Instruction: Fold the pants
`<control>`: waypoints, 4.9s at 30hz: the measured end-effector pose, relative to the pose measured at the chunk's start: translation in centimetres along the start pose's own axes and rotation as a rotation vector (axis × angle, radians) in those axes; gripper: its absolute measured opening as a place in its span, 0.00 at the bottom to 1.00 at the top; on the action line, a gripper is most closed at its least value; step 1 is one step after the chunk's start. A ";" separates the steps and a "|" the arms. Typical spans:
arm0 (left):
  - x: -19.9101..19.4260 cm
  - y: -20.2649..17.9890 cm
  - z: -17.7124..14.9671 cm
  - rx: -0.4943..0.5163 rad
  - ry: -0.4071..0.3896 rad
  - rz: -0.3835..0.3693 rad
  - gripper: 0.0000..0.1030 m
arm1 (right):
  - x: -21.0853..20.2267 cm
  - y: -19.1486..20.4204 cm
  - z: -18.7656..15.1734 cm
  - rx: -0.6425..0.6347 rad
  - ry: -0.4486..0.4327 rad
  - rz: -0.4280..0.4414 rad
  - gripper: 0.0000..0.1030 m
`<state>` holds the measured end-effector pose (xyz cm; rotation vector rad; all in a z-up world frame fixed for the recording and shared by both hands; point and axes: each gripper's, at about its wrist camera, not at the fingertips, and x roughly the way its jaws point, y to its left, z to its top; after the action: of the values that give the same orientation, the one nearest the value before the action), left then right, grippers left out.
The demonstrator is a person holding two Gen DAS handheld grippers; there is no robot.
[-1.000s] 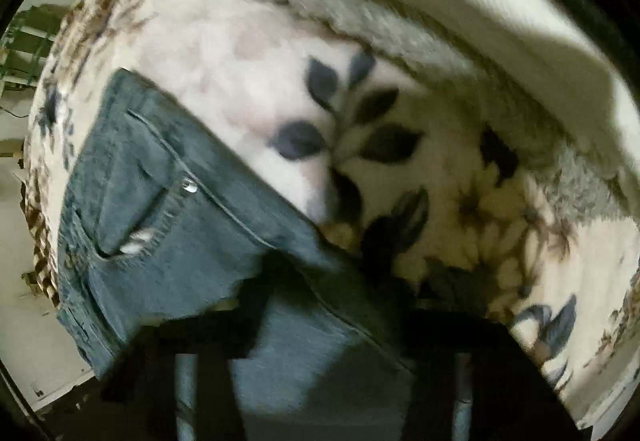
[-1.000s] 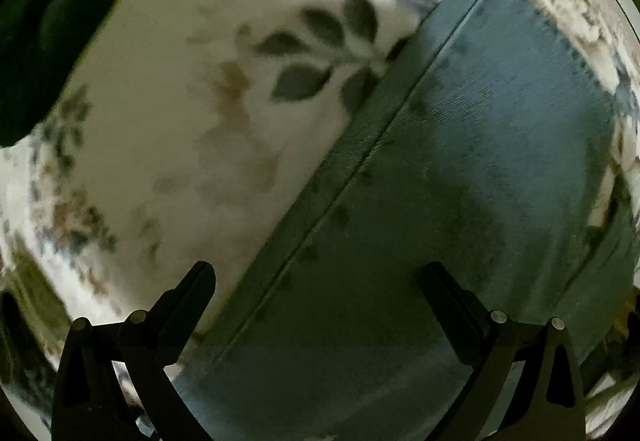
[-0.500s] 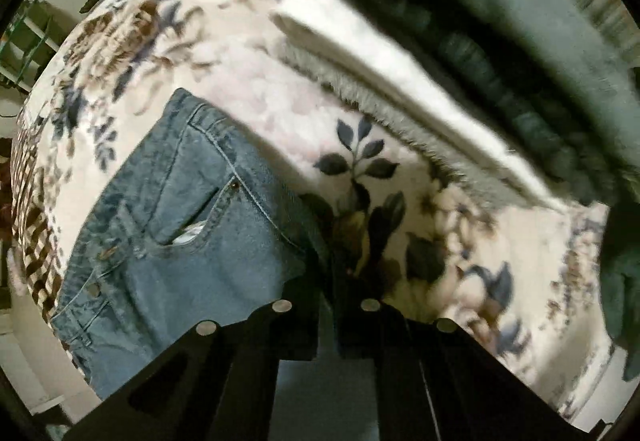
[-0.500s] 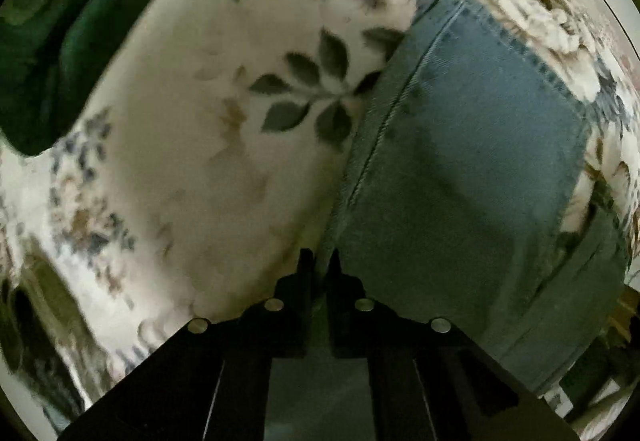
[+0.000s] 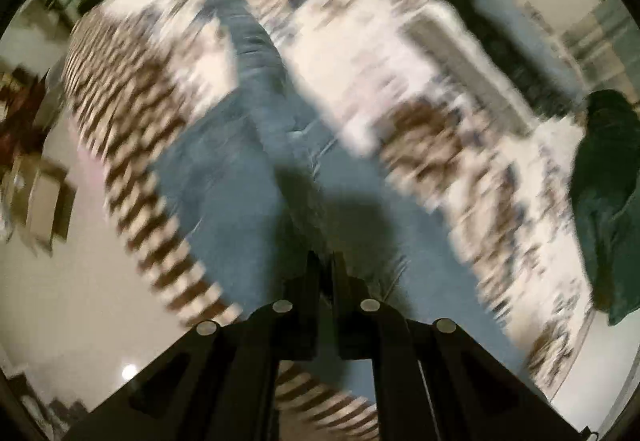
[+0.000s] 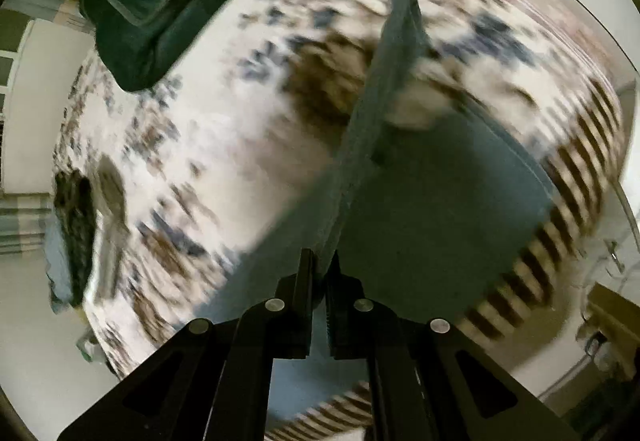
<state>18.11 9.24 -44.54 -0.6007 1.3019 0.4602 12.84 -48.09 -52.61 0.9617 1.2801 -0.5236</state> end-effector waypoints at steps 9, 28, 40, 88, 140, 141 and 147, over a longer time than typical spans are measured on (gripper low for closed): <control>9.9 4.5 -3.7 -0.034 0.087 0.072 0.05 | 6.7 -8.9 -4.3 -0.028 0.111 -0.054 0.08; 7.7 -0.6 -1.0 0.168 -0.046 0.110 0.81 | 4.5 -21.2 7.4 0.165 -0.008 -0.055 0.51; 7.9 -10.2 -5.0 0.387 0.049 0.076 0.81 | 0.8 -19.7 5.9 0.070 -0.064 -0.202 0.14; 10.2 -6.0 -1.5 0.335 0.215 0.025 0.36 | 2.2 -10.7 0.5 0.226 0.086 0.090 0.53; 7.5 14.9 4.0 -0.111 -0.061 -0.114 0.08 | 12.1 -4.4 -12.7 0.008 0.201 0.052 0.47; 8.7 14.9 4.5 -0.108 -0.028 -0.106 0.08 | 12.2 -4.1 -12.6 0.010 0.206 0.047 0.47; 9.3 14.3 3.4 -0.077 0.050 -0.078 0.13 | 11.4 -5.3 -12.3 0.038 0.217 0.045 0.47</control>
<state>13.66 22.18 -55.31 -0.7290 1.3077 0.4344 4.62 -38.66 -65.00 1.0992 1.4429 -0.4179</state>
